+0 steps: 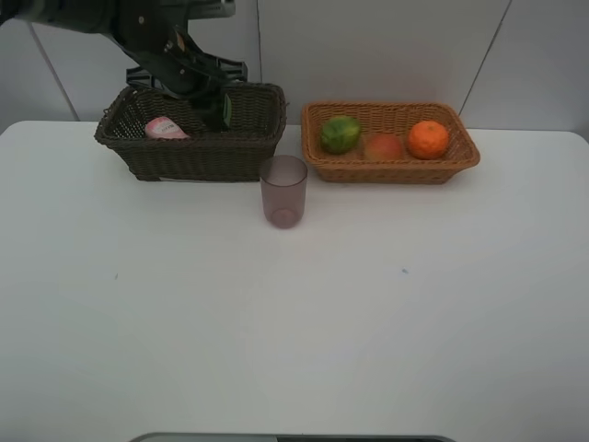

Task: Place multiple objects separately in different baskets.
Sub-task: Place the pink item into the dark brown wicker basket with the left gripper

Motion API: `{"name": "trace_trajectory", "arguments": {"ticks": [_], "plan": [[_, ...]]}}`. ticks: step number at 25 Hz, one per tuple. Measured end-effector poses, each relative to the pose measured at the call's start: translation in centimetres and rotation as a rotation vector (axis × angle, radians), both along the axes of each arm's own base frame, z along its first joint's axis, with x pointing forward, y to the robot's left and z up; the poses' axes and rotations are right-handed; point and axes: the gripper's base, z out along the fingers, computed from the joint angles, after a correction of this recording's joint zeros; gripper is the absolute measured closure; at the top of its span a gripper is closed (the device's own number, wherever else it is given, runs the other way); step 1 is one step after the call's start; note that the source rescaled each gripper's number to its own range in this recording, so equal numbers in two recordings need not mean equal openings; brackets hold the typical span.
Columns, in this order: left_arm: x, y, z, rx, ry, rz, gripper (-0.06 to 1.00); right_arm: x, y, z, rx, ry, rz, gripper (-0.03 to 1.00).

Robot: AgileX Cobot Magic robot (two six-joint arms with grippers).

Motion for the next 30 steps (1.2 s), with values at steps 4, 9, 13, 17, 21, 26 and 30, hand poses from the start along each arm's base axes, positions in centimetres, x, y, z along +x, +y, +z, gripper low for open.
{"name": "trace_trajectory", "arguments": {"ticks": [4, 9, 13, 17, 21, 26, 30], "plan": [[0.3, -0.2, -1.4, -0.008, 0.011, -0.002, 0.46, 0.0, 0.0, 0.0, 0.000, 0.000, 0.000, 0.26], [0.4, -0.2, -1.7, -0.012, 0.011, -0.001, 0.46, 0.0, 0.0, 0.0, 0.000, 0.000, 0.000, 0.26], [0.5, -0.1, -1.7, -0.013, 0.008, 0.000, 0.46, 0.0, 0.0, 0.0, 0.000, 0.000, 0.000, 0.26], [0.5, -0.1, -1.7, -0.012, 0.010, 0.002, 0.41, 0.0, 0.0, 0.0, 0.000, 0.000, 0.000, 0.26], [0.6, 0.0, -1.6, -0.015, 0.004, 0.003, 0.11, 0.0, 0.0, 0.0, 0.000, 0.000, 0.000, 0.26], [0.5, 0.0, -1.6, -0.008, 0.016, 0.007, 0.02, 0.0, 0.0, 0.0, 0.000, 0.000, 0.000, 0.26], [0.3, 0.2, -1.2, 0.000, 0.028, 0.013, 0.02, 0.0, 0.0, 0.0, 0.000, 0.000, 0.000, 0.26]]}}
